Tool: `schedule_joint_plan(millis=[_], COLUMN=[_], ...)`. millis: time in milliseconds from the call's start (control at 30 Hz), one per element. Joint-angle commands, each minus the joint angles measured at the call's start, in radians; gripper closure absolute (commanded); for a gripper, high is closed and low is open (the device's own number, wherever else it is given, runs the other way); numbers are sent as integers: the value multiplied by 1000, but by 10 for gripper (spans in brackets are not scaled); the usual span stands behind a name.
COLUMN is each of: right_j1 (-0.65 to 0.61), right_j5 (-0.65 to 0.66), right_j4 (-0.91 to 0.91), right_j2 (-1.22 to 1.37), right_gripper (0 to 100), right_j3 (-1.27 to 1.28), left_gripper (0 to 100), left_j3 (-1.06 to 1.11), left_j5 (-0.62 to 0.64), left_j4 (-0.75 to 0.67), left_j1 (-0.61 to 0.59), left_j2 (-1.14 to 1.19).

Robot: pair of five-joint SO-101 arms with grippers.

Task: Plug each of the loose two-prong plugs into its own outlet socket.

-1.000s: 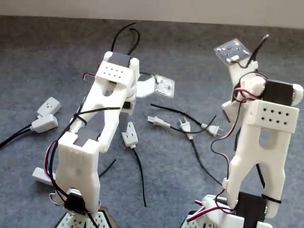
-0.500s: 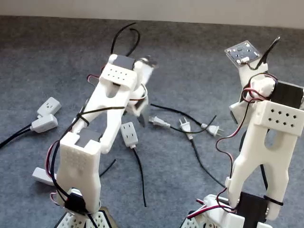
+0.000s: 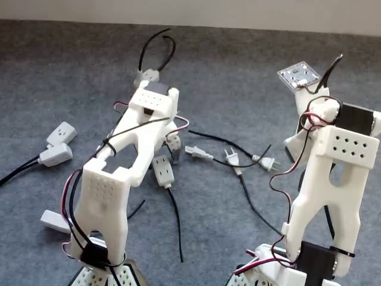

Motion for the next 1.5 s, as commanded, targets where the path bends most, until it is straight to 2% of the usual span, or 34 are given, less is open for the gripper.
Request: schedule_joint_plan(millis=[0, 200, 267, 500, 700, 867, 967, 1167, 1467], right_j1=[12, 18, 21, 62, 73, 96, 125, 165, 163], right_j5=[8, 8, 8, 8, 9, 9, 12, 14, 14], right_j4=[36, 36, 38, 38, 39, 39, 39, 39, 38], right_j2=[-41, -41, -41, -42, -42, -42, -42, -42, -42], right_gripper=[992, 992, 992, 992, 992, 992, 992, 992, 992], right_j3=[-7, -5, -5, -5, -5, -8, -10, -10, -7], left_gripper=[849, 894, 895, 895, 896, 896, 896, 893, 891], left_j3=[50, 62, 62, 15, -93, -140, -133, -154, -367], left_j5=[35, 28, -28, -485, -884, -1097, -1146, -1154, -1148], left_j4=[21, 18, 18, 14, 14, 14, -31, -109, -75], left_j1=[21, 85, 79, 111, 197, 278, 317, 366, 410], left_j2=[1, 4, 4, 4, 4, 4, 5, 107, 199])
